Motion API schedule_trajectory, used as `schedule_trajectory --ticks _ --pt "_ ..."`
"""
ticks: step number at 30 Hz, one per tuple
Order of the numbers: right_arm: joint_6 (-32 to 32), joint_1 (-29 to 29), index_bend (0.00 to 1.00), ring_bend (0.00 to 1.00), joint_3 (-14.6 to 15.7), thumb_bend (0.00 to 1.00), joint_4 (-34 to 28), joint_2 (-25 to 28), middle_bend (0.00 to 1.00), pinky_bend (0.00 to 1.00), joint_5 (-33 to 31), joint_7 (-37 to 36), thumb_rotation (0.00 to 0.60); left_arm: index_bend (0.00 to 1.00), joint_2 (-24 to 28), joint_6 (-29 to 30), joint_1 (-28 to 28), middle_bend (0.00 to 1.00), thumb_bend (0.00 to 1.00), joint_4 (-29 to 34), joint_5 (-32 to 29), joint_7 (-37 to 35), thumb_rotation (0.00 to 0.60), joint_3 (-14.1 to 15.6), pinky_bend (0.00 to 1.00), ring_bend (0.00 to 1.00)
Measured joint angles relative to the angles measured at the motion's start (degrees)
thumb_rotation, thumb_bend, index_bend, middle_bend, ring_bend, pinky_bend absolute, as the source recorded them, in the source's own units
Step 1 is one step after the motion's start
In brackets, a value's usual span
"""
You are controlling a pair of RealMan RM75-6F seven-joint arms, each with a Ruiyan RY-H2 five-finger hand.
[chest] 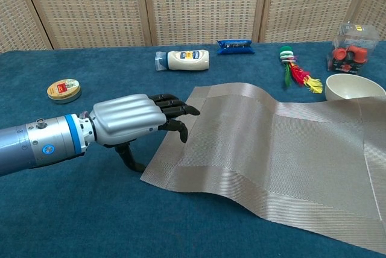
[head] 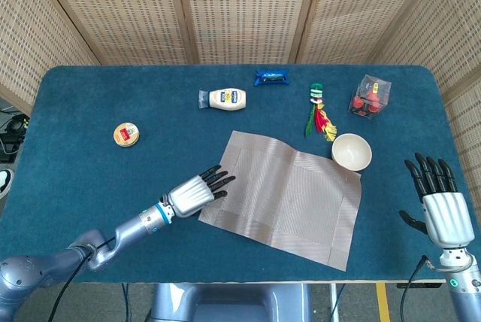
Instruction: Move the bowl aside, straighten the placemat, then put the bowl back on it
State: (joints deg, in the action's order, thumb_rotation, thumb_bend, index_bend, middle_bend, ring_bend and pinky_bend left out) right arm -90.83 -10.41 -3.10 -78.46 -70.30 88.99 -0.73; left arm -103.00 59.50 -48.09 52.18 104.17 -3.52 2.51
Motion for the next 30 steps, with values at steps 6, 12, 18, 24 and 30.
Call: schedule_trajectory --ticks 6,12,18,24,30 --pt "-0.1 0.3 0.03 0.0 -0.3 0.0 -0.3 0.2 0.0 0.0 0.3 0.0 0.6 0.29 0.4 0.0 -0.6 0.0 0.24 1.4 -0.7 1.6 0.6 -0.3 0.0 0.0" --pt "-0.3 0.5 0.04 0.0 -0.6 0.0 -0.5 0.3 0.0 0.0 0.7 -0.2 0.6 0.29 0.5 -0.9 -1.1 0.0 0.3 2.3 -1.9 1.9 0.6 -0.1 0.0 0.0" --pt "-0.4 0.7 0.05 0.0 -0.8 0.0 -0.6 0.5 0.0 0.0 1.0 -0.4 0.6 0.3 -0.2 -1.2 -1.2 0.0 0.3 2.1 -2.6 2.0 0.6 0.3 0.0 0.0" --pt "-0.6 0.9 0.06 0.0 -1.0 0.0 -0.7 0.7 0.0 0.0 1.3 -0.5 0.6 0.34 -0.5 -1.3 -1.0 0.0 0.37 2.1 -2.9 1.3 0.6 1.1 0.0 0.0" --pt "-0.9 1.2 0.06 0.0 -1.2 0.0 -1.0 0.9 0.0 0.0 1.7 -0.6 0.6 0.35 -1.1 -1.1 -0.6 0.0 0.42 1.0 -3.0 0.6 0.6 2.2 0.0 0.0"
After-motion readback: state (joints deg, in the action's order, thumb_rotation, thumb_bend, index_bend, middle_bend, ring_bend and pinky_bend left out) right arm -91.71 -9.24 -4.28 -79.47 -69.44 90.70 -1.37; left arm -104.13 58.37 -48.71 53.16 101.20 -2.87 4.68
